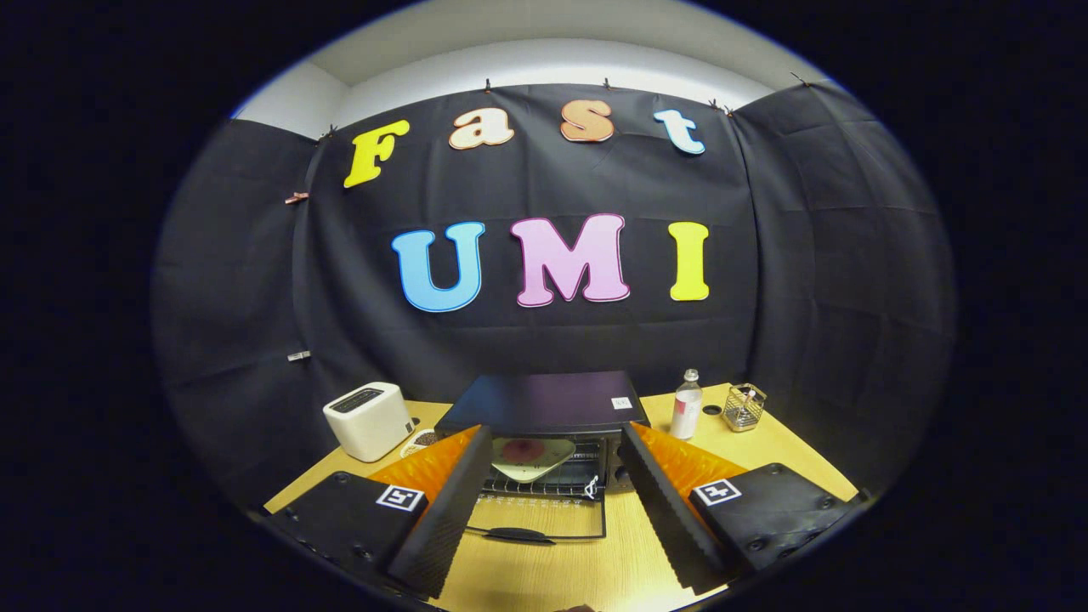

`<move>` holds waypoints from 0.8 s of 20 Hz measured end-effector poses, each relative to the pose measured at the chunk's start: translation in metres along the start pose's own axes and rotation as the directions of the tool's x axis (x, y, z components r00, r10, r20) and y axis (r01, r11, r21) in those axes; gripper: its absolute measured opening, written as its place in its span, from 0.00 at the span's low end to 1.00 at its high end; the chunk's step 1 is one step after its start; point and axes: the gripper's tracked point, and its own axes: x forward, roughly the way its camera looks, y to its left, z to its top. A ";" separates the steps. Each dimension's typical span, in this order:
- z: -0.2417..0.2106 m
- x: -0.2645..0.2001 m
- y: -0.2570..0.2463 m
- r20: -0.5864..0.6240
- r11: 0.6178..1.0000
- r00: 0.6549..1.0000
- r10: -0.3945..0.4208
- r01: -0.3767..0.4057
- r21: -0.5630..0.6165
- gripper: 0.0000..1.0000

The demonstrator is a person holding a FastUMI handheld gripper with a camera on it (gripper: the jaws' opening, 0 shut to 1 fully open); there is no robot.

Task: Open the toaster oven, put the food inside, and close the toaster oven door.

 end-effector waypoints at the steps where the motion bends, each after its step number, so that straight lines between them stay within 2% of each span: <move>1: -0.001 0.000 0.000 -0.002 1.000 1.000 -0.002 0.002 0.000 0.99; 16: -0.015 0.007 0.018 -0.044 1.000 0.999 0.019 -0.019 -0.006 0.99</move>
